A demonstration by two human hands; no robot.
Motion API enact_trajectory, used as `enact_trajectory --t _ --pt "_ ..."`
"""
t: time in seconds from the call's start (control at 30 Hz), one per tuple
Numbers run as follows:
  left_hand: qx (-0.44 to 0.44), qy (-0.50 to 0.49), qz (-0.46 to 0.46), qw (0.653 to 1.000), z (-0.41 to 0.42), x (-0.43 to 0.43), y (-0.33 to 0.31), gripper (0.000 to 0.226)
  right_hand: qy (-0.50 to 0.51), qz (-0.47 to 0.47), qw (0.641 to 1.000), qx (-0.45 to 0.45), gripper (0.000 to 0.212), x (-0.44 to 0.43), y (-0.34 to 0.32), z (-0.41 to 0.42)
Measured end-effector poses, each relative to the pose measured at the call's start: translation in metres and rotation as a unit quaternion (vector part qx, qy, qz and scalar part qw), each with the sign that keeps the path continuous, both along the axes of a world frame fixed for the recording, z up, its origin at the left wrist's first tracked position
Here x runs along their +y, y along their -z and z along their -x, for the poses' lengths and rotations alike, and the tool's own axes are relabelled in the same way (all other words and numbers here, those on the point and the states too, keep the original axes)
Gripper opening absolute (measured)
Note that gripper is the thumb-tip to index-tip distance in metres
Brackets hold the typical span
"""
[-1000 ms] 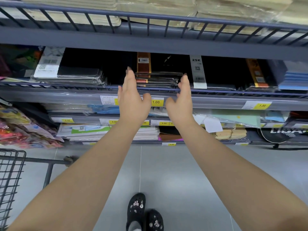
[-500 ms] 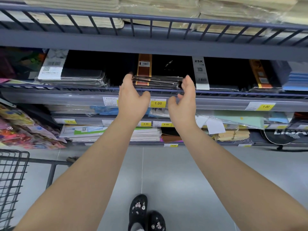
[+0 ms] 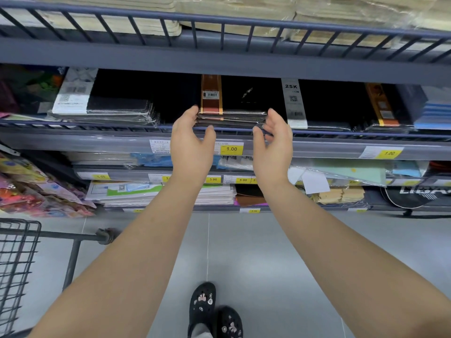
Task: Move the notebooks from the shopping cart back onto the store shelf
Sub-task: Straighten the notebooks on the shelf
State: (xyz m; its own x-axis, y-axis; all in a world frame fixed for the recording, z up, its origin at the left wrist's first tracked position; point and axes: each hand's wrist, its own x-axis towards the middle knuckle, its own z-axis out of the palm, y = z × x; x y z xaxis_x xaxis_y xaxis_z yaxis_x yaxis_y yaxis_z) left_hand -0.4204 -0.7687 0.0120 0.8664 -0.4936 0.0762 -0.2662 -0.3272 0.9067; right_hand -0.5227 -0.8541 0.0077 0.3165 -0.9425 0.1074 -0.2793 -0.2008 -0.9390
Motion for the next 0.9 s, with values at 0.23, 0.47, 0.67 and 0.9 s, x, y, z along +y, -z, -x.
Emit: enact_trajectory --t 0.23,0.47,0.67,0.9 --pt "0.024 -0.052 0.067 0.996 -0.007 -0.001 -0.006 0.029 0.043 -0.033 0.998 -0.032 0.033 -0.011 -0.004 -0.002" --pt "0.034 -0.032 0.051 0.998 -0.004 0.002 -0.006 0.038 0.034 -0.052 0.997 -0.035 0.029 -0.008 -0.007 0.003" --pt "0.001 -0.032 0.02 0.999 -0.007 0.002 -0.003 0.036 0.027 -0.075 0.996 -0.027 0.038 -0.003 -0.006 0.01" --pt "0.008 -0.032 0.021 0.999 -0.007 -0.004 -0.007 0.024 0.047 -0.059 0.997 -0.021 0.035 -0.013 -0.005 0.0"
